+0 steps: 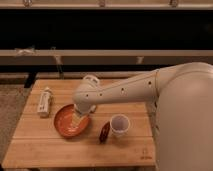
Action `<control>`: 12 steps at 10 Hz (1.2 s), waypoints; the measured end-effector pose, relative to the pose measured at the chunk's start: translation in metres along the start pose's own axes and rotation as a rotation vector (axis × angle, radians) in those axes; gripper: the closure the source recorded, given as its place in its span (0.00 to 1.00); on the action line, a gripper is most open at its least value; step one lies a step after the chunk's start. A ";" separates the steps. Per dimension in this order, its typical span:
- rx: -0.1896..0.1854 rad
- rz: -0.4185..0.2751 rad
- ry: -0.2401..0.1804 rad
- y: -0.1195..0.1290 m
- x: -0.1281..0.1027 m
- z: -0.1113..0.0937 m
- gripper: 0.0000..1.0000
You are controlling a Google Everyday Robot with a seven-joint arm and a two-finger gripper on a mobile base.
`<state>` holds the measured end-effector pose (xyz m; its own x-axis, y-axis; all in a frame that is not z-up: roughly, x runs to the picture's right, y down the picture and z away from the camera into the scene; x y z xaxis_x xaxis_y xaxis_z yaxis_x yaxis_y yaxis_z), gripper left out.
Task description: Push the ceramic bowl across the table
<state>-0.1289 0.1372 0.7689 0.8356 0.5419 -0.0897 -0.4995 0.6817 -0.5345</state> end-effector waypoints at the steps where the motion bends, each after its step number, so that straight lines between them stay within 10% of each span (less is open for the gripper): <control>1: 0.000 0.000 0.000 0.000 0.000 0.000 0.20; 9: -0.031 -0.059 0.071 0.011 -0.018 0.041 0.20; 12: -0.048 -0.094 0.087 0.012 -0.033 0.060 0.44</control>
<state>-0.1759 0.1572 0.8155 0.8958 0.4307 -0.1094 -0.4088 0.7020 -0.5832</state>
